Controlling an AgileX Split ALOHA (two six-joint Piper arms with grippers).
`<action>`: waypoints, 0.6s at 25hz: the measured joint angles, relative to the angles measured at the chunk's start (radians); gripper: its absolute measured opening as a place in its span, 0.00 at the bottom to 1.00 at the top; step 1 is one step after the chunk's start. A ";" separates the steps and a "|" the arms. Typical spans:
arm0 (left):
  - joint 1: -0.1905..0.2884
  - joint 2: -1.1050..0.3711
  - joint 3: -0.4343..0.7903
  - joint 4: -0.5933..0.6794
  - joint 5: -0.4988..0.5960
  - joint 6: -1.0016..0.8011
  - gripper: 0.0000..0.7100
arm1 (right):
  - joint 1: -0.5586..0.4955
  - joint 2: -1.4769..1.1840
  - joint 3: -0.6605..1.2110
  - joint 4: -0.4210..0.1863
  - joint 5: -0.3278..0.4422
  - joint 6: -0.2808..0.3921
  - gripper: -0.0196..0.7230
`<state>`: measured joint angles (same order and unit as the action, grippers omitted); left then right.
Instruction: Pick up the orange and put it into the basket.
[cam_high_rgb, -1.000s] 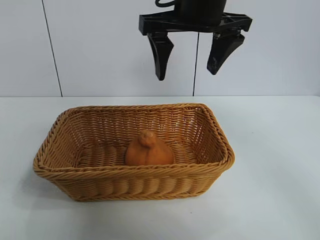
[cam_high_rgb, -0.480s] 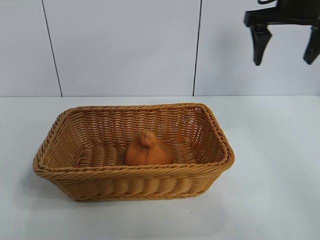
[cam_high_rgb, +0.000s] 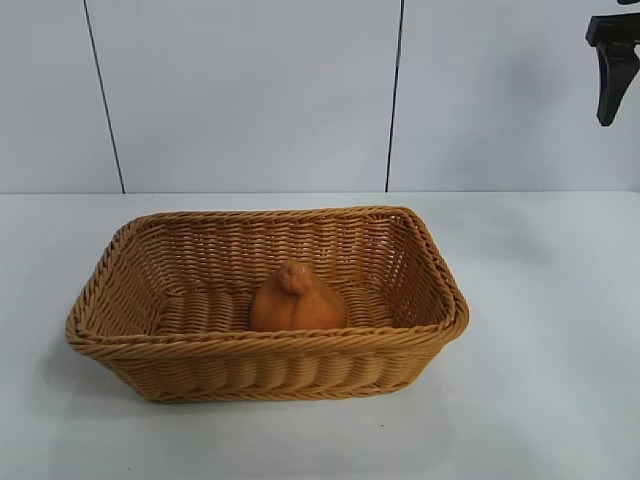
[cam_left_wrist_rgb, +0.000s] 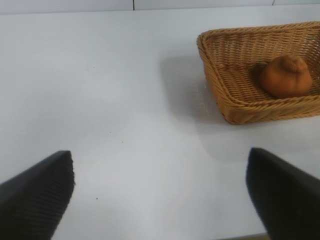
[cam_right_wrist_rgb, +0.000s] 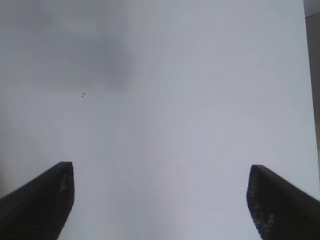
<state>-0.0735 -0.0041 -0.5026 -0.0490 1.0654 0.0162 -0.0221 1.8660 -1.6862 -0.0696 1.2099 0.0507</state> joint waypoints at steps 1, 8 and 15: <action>0.000 0.000 0.000 0.000 0.000 0.000 0.94 | 0.000 -0.029 0.036 0.000 0.000 0.000 0.89; 0.000 0.000 0.000 0.000 0.000 0.000 0.94 | 0.000 -0.314 0.389 0.012 0.002 -0.011 0.89; 0.000 0.000 0.000 0.000 0.000 0.000 0.94 | 0.000 -0.716 0.767 0.084 0.010 -0.038 0.89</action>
<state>-0.0735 -0.0041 -0.5026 -0.0490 1.0654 0.0162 -0.0221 1.1505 -0.9196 0.0146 1.2198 0.0129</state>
